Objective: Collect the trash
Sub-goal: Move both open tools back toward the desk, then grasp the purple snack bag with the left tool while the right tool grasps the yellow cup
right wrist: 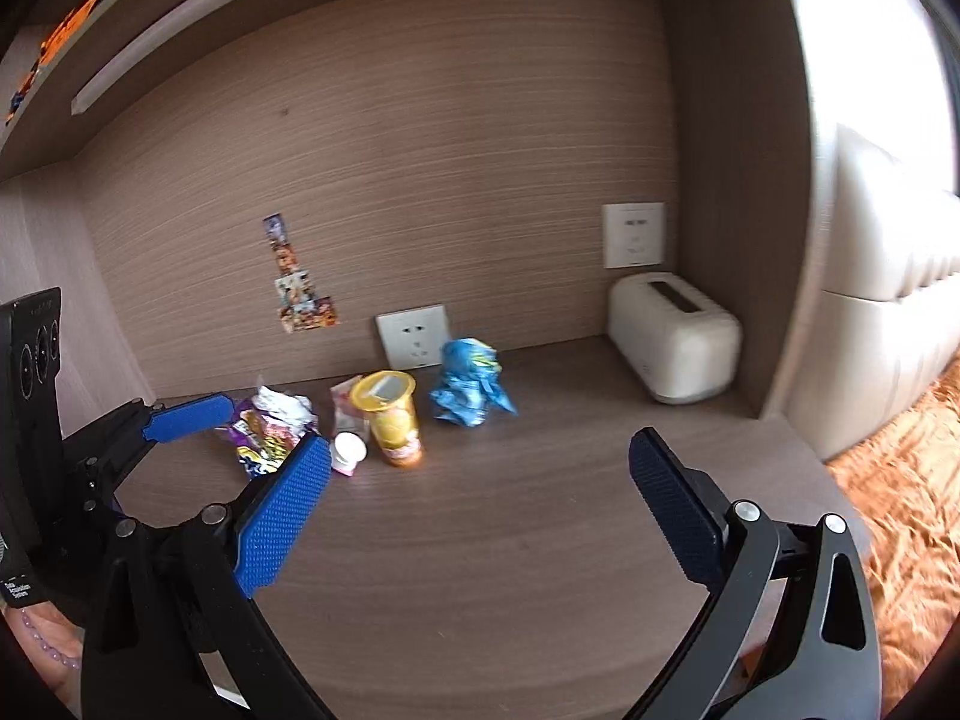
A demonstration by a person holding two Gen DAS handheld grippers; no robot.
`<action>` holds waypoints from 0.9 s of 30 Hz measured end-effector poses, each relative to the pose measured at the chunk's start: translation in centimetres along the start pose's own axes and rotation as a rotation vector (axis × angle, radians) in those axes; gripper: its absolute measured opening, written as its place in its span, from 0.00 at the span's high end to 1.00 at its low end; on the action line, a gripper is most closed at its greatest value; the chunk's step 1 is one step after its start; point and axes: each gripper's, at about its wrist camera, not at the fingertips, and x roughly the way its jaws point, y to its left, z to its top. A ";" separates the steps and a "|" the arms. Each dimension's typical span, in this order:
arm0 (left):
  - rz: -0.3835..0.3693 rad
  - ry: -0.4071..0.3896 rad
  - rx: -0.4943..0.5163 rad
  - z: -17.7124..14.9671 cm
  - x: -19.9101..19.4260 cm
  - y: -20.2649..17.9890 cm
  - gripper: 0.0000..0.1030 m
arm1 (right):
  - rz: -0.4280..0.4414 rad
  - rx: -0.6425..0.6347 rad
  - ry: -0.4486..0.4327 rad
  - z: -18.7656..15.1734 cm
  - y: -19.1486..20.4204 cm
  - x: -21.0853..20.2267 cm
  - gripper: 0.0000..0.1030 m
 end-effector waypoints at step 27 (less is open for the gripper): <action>0.129 0.163 0.175 -3.2 10.8 13.5 0.44 | 0.146 -0.095 0.166 -0.6 6.3 22.0 0.10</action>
